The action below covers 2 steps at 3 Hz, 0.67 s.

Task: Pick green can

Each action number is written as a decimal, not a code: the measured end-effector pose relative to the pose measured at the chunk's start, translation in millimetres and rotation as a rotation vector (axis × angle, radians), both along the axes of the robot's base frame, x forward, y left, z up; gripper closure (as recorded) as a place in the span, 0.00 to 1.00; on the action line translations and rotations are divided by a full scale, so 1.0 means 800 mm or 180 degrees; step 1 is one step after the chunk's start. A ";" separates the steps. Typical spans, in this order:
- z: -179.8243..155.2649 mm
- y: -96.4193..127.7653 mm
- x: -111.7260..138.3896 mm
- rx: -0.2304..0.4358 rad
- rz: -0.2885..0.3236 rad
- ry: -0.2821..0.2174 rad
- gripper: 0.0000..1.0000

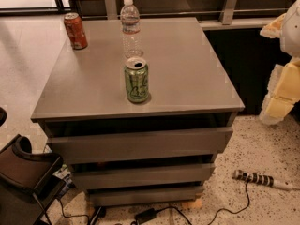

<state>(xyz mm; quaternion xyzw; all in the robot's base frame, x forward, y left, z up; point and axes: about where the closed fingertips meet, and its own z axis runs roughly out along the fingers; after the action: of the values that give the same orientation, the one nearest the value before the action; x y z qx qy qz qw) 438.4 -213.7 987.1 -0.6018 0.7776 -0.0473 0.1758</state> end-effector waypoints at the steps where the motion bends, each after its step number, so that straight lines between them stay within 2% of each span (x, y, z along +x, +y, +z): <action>1: 0.000 0.000 0.000 0.0000 0.0000 -0.0001 0.00; 2: -0.009 0.014 0.011 0.0354 0.0113 -0.0103 0.00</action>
Offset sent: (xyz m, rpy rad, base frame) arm 0.0181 0.0234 -0.0086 0.2521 -0.0721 0.0732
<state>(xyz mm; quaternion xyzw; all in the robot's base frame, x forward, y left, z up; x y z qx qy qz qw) 447.1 -202.3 979.8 -0.6039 0.7653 -0.0107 0.2224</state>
